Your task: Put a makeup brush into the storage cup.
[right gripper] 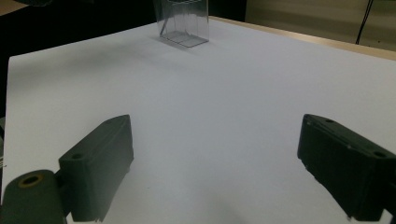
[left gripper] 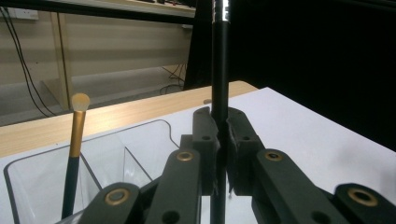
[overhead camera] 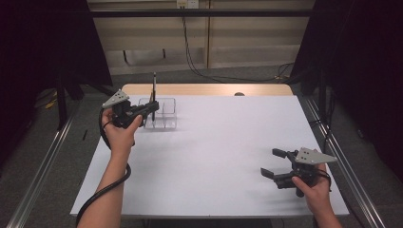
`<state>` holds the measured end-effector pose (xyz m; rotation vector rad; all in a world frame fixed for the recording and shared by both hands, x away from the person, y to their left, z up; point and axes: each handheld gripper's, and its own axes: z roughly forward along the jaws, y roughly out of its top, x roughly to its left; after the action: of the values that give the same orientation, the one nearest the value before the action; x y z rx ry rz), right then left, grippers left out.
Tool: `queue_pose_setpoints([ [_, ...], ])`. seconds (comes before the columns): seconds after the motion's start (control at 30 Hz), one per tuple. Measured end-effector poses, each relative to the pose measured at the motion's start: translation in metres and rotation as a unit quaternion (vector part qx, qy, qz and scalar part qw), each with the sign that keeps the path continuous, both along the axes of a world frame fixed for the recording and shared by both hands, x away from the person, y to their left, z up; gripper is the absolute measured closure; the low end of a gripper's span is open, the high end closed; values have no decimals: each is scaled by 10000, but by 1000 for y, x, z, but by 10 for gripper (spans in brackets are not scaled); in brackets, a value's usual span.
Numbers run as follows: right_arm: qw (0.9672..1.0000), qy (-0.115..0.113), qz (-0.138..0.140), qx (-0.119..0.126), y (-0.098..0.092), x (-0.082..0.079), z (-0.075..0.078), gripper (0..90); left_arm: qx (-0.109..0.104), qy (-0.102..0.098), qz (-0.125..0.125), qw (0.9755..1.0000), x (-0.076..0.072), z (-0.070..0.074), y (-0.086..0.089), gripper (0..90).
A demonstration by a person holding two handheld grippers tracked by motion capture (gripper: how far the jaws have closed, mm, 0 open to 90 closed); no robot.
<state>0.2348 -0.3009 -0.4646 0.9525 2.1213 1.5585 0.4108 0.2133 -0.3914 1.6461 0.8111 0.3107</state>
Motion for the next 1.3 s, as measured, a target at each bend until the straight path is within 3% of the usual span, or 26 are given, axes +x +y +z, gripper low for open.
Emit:
queue_pose_setpoints([
  [1.3, 9999, 12, 88, -47, 1, 0, -1, 102, -106, 3, 519, 9986, 25, 4, 4, 837],
])
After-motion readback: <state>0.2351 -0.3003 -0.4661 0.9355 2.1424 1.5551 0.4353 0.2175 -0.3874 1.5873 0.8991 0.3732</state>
